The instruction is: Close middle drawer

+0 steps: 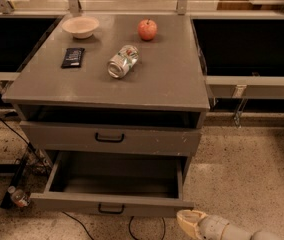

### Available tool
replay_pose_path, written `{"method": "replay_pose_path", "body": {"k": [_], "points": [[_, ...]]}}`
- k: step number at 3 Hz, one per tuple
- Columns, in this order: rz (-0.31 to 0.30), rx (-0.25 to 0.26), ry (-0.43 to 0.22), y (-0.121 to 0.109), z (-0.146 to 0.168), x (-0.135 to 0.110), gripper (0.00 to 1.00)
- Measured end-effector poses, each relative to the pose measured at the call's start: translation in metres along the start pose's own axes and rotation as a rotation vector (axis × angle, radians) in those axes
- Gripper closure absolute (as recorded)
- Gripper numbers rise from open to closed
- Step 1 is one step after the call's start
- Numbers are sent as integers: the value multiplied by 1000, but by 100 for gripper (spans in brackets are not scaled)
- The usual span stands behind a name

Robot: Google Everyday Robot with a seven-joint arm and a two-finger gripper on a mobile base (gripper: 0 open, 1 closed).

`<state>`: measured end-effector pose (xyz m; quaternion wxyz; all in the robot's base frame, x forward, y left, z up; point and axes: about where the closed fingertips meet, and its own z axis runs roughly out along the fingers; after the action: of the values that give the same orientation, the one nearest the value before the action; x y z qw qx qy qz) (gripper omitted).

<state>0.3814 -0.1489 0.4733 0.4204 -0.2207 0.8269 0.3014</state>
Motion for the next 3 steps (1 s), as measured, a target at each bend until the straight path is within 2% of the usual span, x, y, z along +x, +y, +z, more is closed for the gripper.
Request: {"method": "replay_pose_path", "body": {"k": [1, 3], "points": [[7, 26, -25, -4, 10, 0, 100], [36, 42, -51, -15, 51, 8, 100]]}}
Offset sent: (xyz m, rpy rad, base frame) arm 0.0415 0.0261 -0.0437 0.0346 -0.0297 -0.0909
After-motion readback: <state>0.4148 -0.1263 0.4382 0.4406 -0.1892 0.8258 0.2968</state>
